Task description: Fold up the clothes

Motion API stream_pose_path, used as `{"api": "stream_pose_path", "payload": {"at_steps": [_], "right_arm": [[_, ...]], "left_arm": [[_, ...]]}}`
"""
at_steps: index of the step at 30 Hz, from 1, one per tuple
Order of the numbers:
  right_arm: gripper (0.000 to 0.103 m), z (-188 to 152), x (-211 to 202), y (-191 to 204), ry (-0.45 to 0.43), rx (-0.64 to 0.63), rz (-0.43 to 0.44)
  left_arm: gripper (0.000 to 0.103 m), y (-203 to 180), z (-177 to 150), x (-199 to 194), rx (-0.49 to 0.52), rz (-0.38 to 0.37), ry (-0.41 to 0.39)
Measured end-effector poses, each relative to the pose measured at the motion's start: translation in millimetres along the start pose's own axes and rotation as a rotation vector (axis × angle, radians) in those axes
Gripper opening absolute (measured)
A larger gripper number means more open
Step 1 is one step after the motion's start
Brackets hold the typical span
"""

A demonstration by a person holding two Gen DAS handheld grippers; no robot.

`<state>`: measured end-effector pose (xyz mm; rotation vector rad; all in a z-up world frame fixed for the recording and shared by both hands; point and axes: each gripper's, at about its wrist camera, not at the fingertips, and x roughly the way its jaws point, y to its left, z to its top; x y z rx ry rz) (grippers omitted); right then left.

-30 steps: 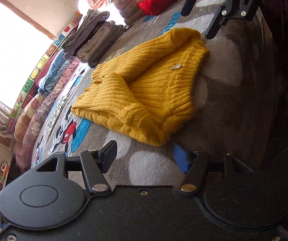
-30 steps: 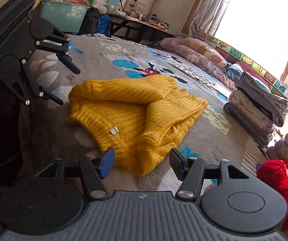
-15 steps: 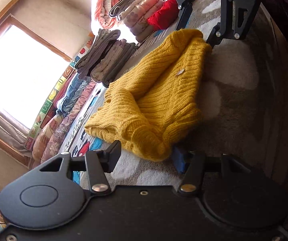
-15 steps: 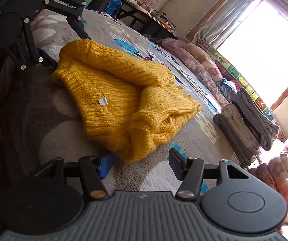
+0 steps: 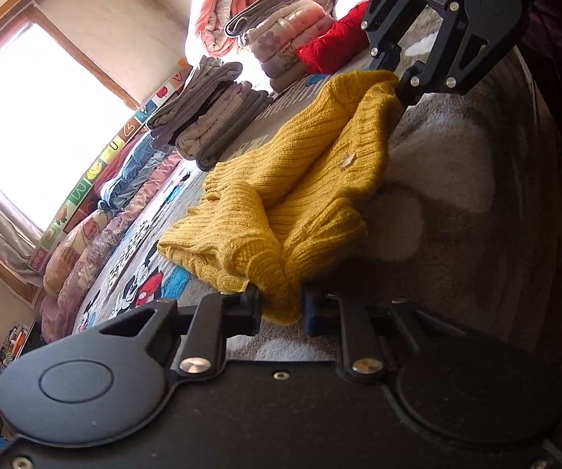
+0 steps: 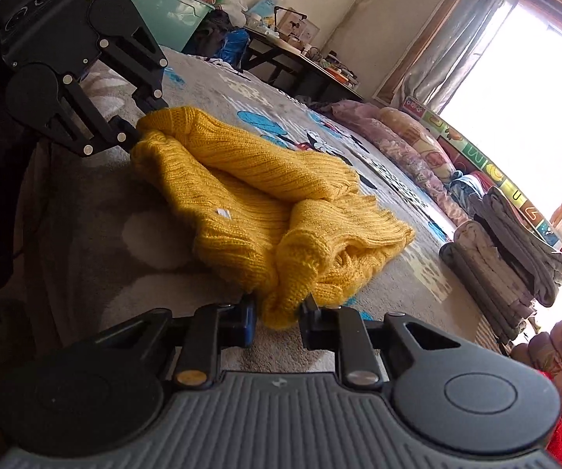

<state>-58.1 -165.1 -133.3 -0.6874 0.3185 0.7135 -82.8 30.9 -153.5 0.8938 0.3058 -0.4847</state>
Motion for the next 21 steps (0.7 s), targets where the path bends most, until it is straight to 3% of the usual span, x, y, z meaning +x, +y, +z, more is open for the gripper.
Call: {"api": "stream_pose_path", "payload": {"at_steps": [6,11,21], "right_arm": [[0.023,19.0,-41.9,-7.2,-0.072,0.046,-0.003],[0.023,36.7,-55.5,-35.0,-0.151,0.143,-0.027],[0.023,36.8,-12.7,-125.5,-0.296,0.578,0.051]], "left_arm": [[0.019,25.5,14.1,-25.7,-0.134,-0.001,-0.061],[0.019,68.7,21.5,-25.2,-0.349,-0.009,-0.151],[0.019,152.5,10.4,25.6,-0.843,-0.117,-0.284]]}}
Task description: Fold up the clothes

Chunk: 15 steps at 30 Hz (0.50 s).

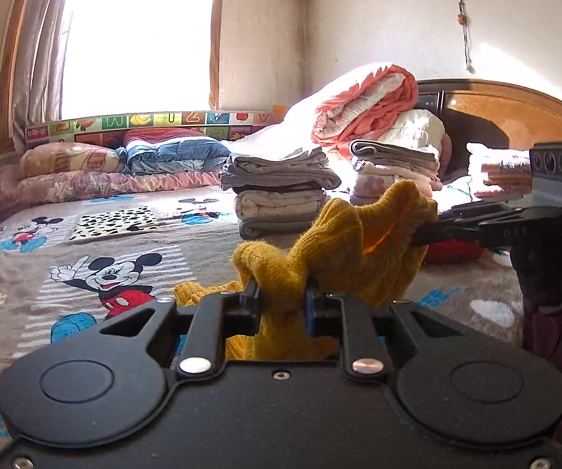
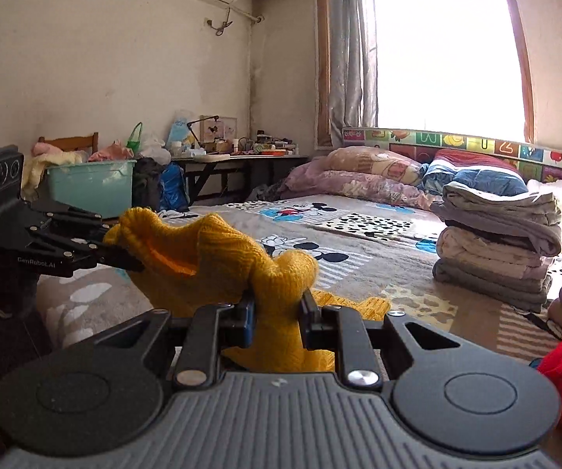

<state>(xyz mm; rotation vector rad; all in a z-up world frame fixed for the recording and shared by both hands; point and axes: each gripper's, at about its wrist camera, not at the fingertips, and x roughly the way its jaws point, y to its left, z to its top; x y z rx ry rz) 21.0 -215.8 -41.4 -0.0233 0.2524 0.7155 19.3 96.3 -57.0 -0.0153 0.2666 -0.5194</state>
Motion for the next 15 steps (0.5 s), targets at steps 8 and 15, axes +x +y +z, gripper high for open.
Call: {"api": "stream_pose_path", "payload": {"at_steps": [8,15], "right_arm": [[0.023,-0.3,60.1,-73.6,-0.056,0.354,0.018],[0.023,-14.2,110.7,-120.5,-0.063,0.592,0.05]], "left_arm": [[0.019,58.5,19.4,56.0,-0.257,-0.07,-0.027],[0.019,107.0,18.7,106.1,-0.437,-0.114,-0.019]]}}
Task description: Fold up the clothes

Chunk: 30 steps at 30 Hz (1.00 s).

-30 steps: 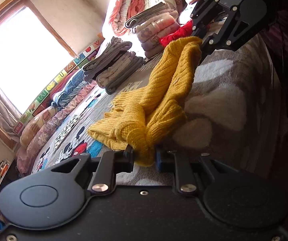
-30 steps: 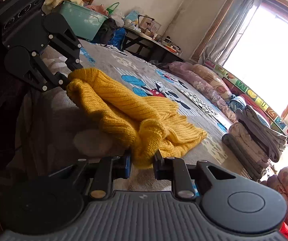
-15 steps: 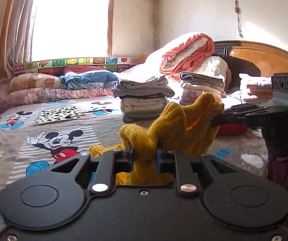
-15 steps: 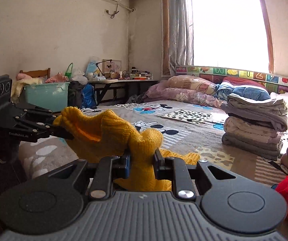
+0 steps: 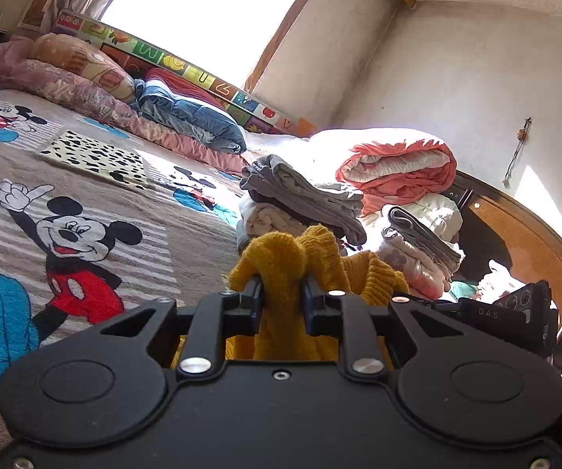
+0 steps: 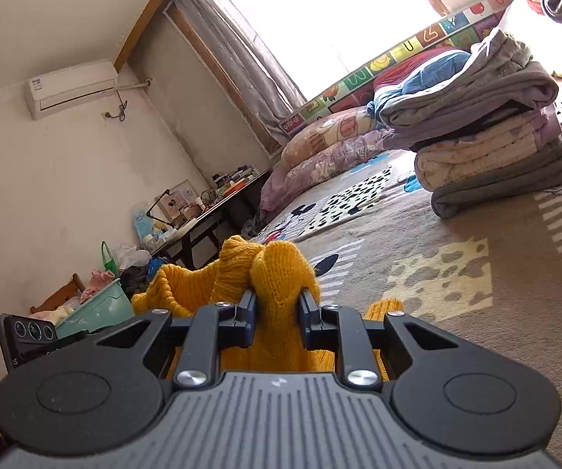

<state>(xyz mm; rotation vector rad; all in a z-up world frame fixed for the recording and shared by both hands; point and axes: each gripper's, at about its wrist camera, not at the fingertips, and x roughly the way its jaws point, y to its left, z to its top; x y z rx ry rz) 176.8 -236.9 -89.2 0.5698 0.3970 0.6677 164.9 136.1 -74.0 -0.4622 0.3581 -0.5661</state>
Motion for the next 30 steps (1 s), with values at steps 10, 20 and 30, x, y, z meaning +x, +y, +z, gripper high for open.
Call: {"api": "stream_pose_path", "payload": {"at_steps": [10,20,30], "right_arm": [[0.022,8.9,50.1,-47.9,0.027,0.161,0.018],[0.021,-3.6,86.1,-94.3,0.036,0.311,0.027],[0.031,-20.7,97.8,-109.9,0.056,0.358,-0.049]], "left_arm": [[0.019,48.4,4.7,39.2,-0.178,-0.06,0.006],[0.019,88.1,-1.3,67.3,-0.29,-0.007,0.078],[0.051,89.6,-4.4,72.3,-0.282,0.085,0.125]]}}
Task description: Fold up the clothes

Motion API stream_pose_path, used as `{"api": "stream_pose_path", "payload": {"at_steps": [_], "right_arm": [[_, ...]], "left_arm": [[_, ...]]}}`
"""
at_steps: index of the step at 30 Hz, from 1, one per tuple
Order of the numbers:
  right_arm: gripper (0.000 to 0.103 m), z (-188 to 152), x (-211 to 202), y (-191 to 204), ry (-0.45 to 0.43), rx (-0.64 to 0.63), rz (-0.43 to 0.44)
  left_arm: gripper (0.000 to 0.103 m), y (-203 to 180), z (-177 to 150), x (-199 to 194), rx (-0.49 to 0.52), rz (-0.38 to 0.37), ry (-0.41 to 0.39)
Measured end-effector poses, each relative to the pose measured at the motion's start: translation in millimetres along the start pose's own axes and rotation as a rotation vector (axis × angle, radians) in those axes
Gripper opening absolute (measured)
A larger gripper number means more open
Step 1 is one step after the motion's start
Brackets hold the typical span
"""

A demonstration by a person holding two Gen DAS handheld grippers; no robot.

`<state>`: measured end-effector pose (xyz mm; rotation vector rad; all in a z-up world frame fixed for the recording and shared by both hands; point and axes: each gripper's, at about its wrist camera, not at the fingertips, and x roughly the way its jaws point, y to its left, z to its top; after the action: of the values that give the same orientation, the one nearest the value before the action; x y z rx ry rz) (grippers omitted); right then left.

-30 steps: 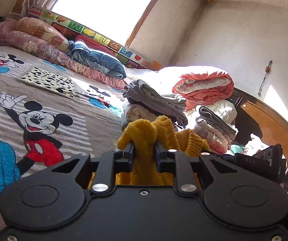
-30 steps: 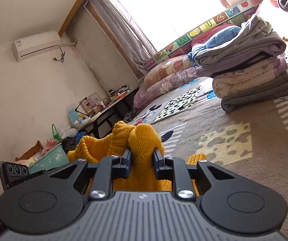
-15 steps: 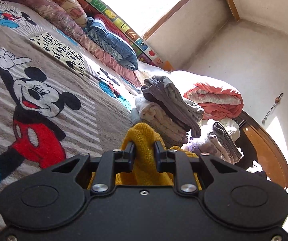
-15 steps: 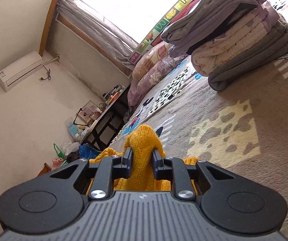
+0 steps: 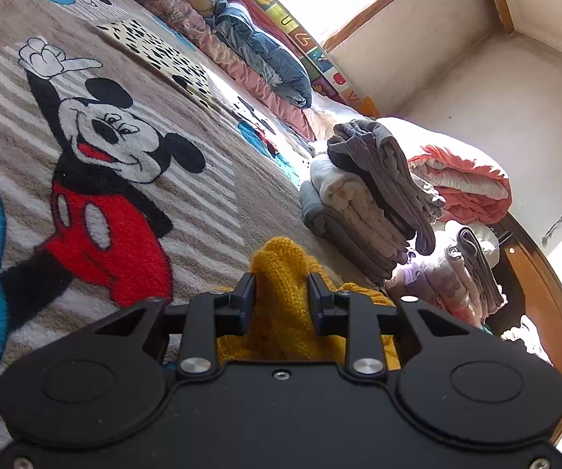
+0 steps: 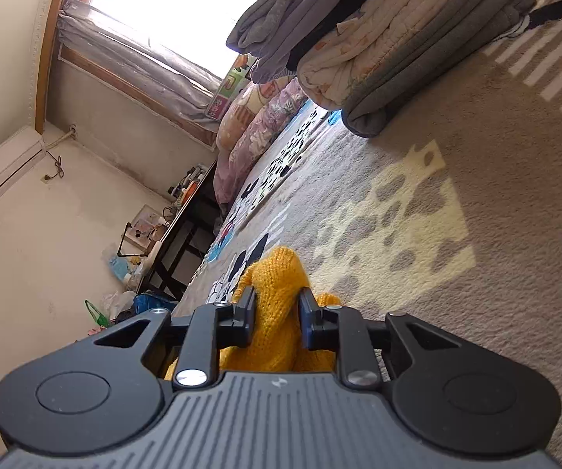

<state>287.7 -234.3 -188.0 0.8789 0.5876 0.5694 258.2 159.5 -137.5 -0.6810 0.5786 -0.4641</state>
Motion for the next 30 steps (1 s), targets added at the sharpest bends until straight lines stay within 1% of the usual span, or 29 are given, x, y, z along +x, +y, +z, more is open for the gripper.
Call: {"api": "stream_pose_path", "payload": {"at_steps": [1,2,3,5,7,9,10,13,16,18,20,23,24,26,28,30], "right_arm": [[0.04,0.4,-0.9,3.4,-0.005,-0.018,-0.023],[0.044,1.3,-3.2,6.9,-0.007,-0.033,-0.034],[0.044,2.2,-5.9,10.6,-0.011,-0.049,-0.046],[0.045,3.8,-19.9,25.4,-0.048,-0.132,-0.097],[0.045,4.1,-36.3,42.1,-0.086,-0.23,-0.137],[0.046,-1.7,-50.8,62.3,-0.104,-0.364,-0.15],[0.046,-5.7,-57.0,72.6,-0.107,-0.438,-0.153],[0.046,-25.2,-67.1,100.4,-0.07,-0.656,-0.126],[0.045,-48.9,-65.6,115.3,-0.013,-0.791,-0.112],[0.045,-65.7,-62.8,123.2,0.015,-0.871,-0.114],[0.045,-77.4,-60.1,126.4,0.02,-0.914,-0.117],[0.046,-88.3,-54.9,125.8,0.022,-0.947,-0.112],[0.046,-89.4,-52.6,123.4,0.028,-0.942,-0.109],[0.047,-89.5,-47.8,114.3,0.044,-0.9,-0.105],[0.049,-90.5,-42.8,104.3,0.059,-0.869,-0.112],[0.049,-92.6,-41.7,100.7,0.052,-0.864,-0.114]], "left_arm": [[0.052,-3.8,0.9,-4.4,0.02,0.02,-0.018],[0.052,-8.4,1.8,-9.0,0.046,0.041,-0.037],[0.052,-15.9,2.0,-14.3,0.089,0.064,-0.058],[0.052,-37.7,-0.9,-25.6,0.219,0.102,-0.101],[0.053,-61.5,-8.1,-37.5,0.342,0.088,-0.127],[0.054,-81.3,-19.3,-49.0,0.426,0.06,-0.147],[0.054,-89.1,-26.8,-52.7,0.461,0.053,-0.141],[0.056,-106.2,-48.7,-58.5,0.564,0.054,-0.108],[0.056,-113.2,-64.0,-53.8,0.666,0.091,-0.077],[0.056,-111.6,-66.6,-49.3,0.679,0.096,-0.067],[0.056,-107.1,-69.8,-42.5,0.692,0.099,-0.047],[0.056,-96.4,-79.2,-28.1,0.718,0.112,0.018],[0.056,-93.1,-83.6,-22.8,0.742,0.123,0.035],[0.056,-92.3,-89.6,-18.1,0.779,0.132,0.04],[0.056,-88.3,-92.9,-14.4,0.788,0.136,0.039],[0.057,-82.8,-95.1,-12.1,0.783,0.136,0.038]]}}
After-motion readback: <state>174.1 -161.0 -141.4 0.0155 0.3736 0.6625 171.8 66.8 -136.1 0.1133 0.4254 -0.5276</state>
